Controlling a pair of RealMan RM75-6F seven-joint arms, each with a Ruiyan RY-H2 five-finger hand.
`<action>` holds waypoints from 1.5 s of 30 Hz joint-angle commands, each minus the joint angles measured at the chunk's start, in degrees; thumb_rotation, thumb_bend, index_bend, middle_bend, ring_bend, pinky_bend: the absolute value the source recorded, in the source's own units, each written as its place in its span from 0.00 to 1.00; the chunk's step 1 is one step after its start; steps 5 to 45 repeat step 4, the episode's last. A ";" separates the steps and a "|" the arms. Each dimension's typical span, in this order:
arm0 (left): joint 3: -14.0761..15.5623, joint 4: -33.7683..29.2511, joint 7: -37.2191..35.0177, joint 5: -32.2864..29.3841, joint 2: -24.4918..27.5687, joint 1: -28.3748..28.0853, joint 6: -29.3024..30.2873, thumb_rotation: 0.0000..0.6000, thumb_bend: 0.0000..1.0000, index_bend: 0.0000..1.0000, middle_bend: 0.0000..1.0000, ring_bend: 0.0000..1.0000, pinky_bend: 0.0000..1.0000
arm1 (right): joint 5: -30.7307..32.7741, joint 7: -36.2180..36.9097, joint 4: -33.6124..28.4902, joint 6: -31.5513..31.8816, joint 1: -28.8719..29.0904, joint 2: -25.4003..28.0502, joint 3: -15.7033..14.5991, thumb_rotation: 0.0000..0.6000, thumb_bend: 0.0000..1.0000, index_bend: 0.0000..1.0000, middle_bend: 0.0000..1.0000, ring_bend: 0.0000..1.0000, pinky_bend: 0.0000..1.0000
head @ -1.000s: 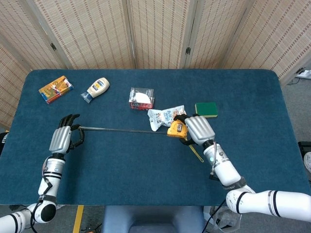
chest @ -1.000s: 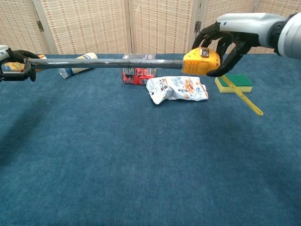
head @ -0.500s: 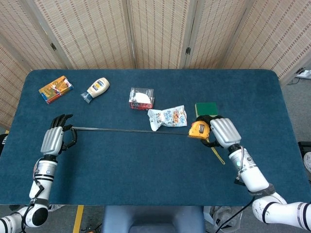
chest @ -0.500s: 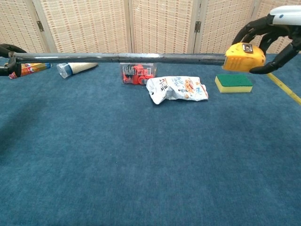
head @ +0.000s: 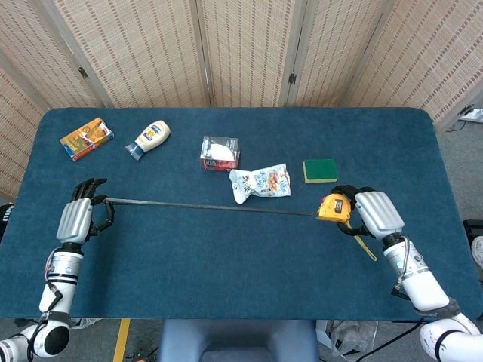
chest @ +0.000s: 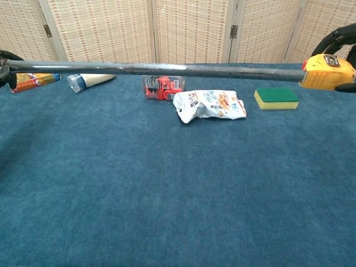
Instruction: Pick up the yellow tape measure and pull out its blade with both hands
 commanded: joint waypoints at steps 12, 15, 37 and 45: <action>-0.08 0.17 0.00 0.27 -0.07 -0.09 0.01 0.66 0.87 0.68 0.17 0.07 0.00 | -0.51 0.46 0.28 -0.43 -0.45 -0.21 0.16 1.00 0.30 0.52 0.42 0.48 0.27; -0.08 0.17 0.00 0.27 -0.07 -0.09 0.01 0.66 0.87 0.68 0.17 0.07 0.00 | -0.51 0.46 0.28 -0.43 -0.45 -0.21 0.16 1.00 0.30 0.52 0.42 0.48 0.27; -0.08 0.17 0.00 0.27 -0.07 -0.09 0.01 0.66 0.87 0.68 0.17 0.07 0.00 | -0.51 0.46 0.28 -0.43 -0.45 -0.21 0.16 1.00 0.30 0.52 0.42 0.48 0.27; -0.08 0.17 0.00 0.27 -0.07 -0.09 0.01 0.66 0.87 0.68 0.17 0.07 0.00 | -0.51 0.46 0.28 -0.43 -0.45 -0.21 0.16 1.00 0.30 0.52 0.42 0.48 0.27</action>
